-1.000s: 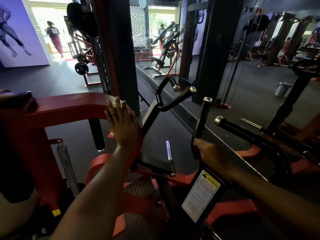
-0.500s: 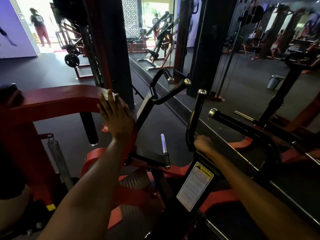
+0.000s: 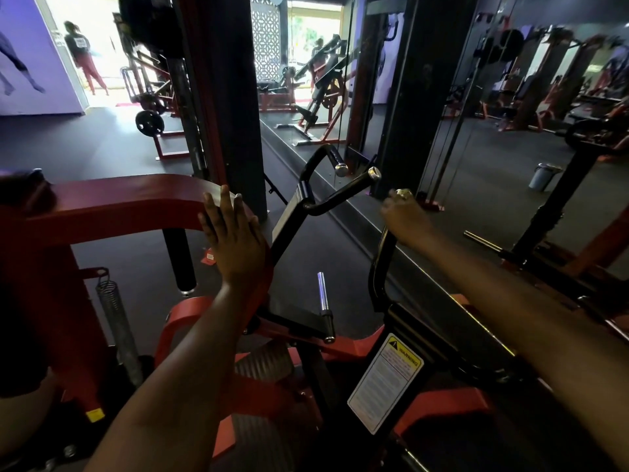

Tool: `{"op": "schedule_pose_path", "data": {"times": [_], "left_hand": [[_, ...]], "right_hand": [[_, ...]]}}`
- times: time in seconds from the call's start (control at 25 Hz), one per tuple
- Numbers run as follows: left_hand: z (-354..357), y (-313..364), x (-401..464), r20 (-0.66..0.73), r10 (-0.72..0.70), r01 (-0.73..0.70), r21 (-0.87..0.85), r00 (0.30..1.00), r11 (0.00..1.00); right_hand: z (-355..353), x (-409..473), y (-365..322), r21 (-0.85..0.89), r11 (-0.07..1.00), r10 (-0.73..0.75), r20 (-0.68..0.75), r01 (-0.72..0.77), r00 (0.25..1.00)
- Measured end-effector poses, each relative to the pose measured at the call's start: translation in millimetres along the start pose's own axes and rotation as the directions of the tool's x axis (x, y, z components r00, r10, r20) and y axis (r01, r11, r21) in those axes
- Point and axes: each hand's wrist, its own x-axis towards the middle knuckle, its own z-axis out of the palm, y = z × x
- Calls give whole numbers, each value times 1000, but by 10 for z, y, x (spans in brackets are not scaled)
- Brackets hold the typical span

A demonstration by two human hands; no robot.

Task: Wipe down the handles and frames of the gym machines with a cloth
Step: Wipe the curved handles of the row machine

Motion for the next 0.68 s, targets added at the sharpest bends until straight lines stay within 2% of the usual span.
{"op": "schedule_pose_path", "data": {"times": [0.04, 0.08, 0.12, 0.16, 0.2, 0.24, 0.28, 0.36, 0.44, 0.52, 0.6, 0.68], "left_hand": [[1, 0, 0, -1, -6, 6, 3, 1000, 1000], [4, -1, 9, -2, -11, 11, 4, 1000, 1000], [8, -4, 10, 0, -11, 11, 5, 1000, 1000], [15, -1, 12, -1, -4, 4, 11, 1000, 1000], [18, 10, 13, -3, 1, 0, 21, 1000, 1000], [27, 19, 18, -3, -2, 2, 31, 1000, 1000], [32, 19, 24, -4, -8, 8, 36, 1000, 999], [43, 5, 10, -9, -10, 11, 27, 1000, 1000], [48, -3, 3, -27, 3, -2, 29, 1000, 1000], [58, -17, 11, -35, 8, -7, 12, 999, 1000], [67, -16, -9, -44, 30, -30, 7, 999, 1000], [63, -36, 0, -38, 28, -28, 18, 999, 999]], "right_hand": [[61, -72, -134, -59, 992, -102, 89, 107, 991], [91, -175, -299, -64, 956, -273, 173, 288, 946], [56, -281, -413, -2, 909, -402, 250, 416, 881], [-6, -292, -444, 91, 888, -458, 275, 451, 845], [-78, -250, -406, 136, 894, -448, 267, 427, 853], [-118, -152, -309, 114, 928, -372, 232, 355, 898], [-185, -90, -232, 66, 963, -271, 191, 263, 943], [-178, -109, -274, -91, 975, -186, 153, 201, 971], [-60, -273, -572, -66, 952, -276, 228, 297, 934], [155, -605, -865, 5, 890, -435, 307, 455, 847], [346, -974, -896, -29, 809, -561, 260, 587, 786], [394, -1173, -733, 130, 798, -603, 175, 589, 778]]}}
